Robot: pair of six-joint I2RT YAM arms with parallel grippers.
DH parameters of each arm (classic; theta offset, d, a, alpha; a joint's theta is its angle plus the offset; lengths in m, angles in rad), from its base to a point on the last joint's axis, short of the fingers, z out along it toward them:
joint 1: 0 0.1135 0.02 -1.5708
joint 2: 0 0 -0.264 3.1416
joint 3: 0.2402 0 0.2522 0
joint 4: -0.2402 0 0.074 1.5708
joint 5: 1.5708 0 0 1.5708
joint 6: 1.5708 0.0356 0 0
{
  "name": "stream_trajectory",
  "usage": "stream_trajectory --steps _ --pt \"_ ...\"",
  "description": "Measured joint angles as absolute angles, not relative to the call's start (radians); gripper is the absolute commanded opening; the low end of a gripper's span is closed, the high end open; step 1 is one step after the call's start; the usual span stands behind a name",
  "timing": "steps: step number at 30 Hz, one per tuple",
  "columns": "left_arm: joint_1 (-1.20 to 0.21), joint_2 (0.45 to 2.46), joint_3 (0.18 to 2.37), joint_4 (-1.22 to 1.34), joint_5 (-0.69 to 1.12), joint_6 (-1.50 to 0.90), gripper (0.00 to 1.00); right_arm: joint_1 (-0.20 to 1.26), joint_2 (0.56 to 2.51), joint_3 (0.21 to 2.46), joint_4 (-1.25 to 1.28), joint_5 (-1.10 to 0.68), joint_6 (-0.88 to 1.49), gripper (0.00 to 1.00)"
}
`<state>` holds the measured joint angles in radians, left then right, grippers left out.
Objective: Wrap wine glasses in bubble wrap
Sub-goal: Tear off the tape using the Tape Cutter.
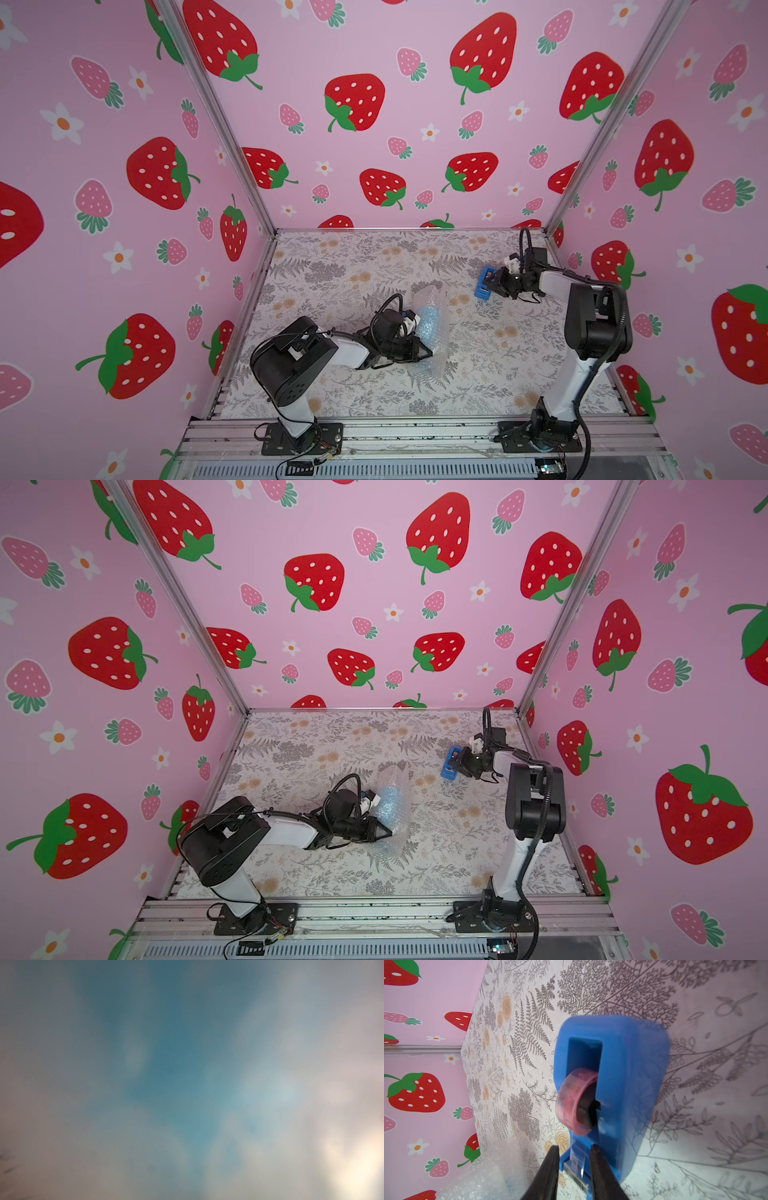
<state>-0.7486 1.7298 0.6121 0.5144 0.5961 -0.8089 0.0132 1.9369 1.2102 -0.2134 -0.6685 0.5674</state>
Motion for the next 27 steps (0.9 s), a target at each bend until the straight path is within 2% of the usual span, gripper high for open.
stream_trajectory --steps 16,22,27 --pt "-0.743 1.729 0.611 0.514 0.601 -0.809 0.08 0.013 1.958 1.214 -0.16 -0.715 0.611 0.27" --pt "-0.74 1.734 0.611 0.518 0.608 -0.809 0.08 0.013 1.96 1.212 -0.155 -0.71 0.618 0.22" --pt "-0.737 1.737 0.611 0.523 0.617 -0.809 0.07 0.013 1.968 1.212 -0.152 -0.706 0.626 0.1"
